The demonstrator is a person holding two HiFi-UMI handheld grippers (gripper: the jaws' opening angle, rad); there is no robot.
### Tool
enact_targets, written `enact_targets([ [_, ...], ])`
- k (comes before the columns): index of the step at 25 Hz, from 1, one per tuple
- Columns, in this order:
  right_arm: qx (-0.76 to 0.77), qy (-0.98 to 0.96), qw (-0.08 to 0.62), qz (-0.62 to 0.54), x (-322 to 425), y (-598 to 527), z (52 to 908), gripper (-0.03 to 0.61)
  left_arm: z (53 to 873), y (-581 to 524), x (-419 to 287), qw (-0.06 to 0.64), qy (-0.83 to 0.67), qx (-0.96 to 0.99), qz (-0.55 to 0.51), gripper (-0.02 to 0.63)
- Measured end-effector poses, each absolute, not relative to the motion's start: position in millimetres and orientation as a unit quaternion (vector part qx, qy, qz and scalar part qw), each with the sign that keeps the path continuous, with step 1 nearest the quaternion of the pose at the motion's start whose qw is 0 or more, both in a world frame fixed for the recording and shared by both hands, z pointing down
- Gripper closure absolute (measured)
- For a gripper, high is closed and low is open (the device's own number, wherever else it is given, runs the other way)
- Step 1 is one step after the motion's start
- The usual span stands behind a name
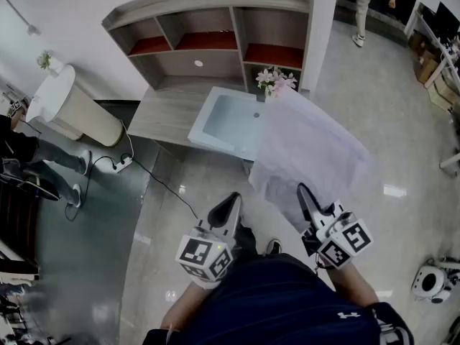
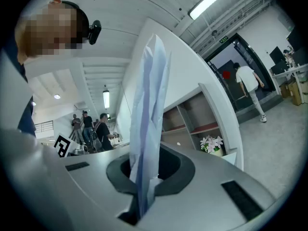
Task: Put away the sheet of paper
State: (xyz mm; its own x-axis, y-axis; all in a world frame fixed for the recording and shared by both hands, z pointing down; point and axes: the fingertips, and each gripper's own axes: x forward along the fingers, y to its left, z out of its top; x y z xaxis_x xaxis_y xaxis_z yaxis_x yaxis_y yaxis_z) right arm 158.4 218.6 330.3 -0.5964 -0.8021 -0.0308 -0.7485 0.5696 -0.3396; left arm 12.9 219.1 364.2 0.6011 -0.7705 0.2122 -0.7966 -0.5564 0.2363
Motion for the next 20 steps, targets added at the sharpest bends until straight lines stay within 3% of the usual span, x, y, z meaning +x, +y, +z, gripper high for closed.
enact_targets([
  [6, -0.451, 0.883, 0.095, -0.087, 158.8, 276.1, 288.4, 0.565, 321.5, 266.3, -6.3, 0.132, -0.462, 0.877, 0.008, 0.588],
  [20, -0.449, 0.881, 0.094, -0.112, 139.2, 273.2, 310.0, 0.565, 347.7, 276.9, -36.1, 0.172, -0.491, 0.854, 0.014, 0.588],
])
